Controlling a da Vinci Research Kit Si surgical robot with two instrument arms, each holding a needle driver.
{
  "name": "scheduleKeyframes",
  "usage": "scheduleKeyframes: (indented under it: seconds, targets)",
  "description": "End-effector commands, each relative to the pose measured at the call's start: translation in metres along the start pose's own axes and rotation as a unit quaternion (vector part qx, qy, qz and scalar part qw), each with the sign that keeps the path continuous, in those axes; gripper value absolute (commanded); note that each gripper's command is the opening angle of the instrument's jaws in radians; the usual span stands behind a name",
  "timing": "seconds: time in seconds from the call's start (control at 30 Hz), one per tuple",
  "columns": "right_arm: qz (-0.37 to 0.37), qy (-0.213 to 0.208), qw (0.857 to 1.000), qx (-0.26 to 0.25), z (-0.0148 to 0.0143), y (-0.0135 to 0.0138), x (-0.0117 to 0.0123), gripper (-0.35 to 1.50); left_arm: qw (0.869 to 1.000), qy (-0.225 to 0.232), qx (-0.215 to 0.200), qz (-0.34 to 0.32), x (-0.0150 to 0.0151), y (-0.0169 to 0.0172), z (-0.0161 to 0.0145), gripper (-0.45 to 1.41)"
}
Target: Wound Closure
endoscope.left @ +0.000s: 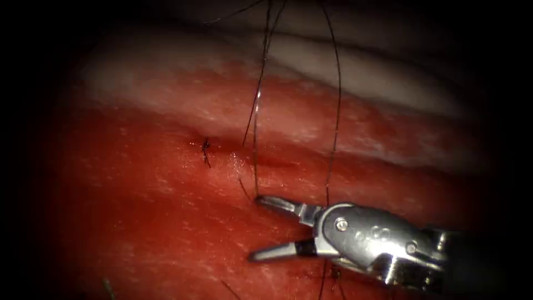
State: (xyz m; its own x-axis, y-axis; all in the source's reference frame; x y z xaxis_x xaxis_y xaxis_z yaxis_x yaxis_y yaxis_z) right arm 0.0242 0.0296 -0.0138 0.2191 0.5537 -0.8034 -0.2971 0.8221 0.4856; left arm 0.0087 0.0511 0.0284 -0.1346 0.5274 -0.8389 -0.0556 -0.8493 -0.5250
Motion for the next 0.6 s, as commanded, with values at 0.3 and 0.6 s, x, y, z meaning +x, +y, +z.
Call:
scheduleKeyframes:
  seconds: [0.3,0.6]
  targets:
    - [-0.019,-0.021,0.999,-0.027,0.0057,0.0046,-0.0048,0.99,1.0,0.0,0.0,-0.003,-0.0008,0.0001,0.0007,-0.35]
    - [0.002,-0.012,1.0,-0.006,0.0072,0.0056,-0.0081,0.29,1.0,0.0,0.0,-0.003,-0.0009,0.0001,0.0008,-0.35]
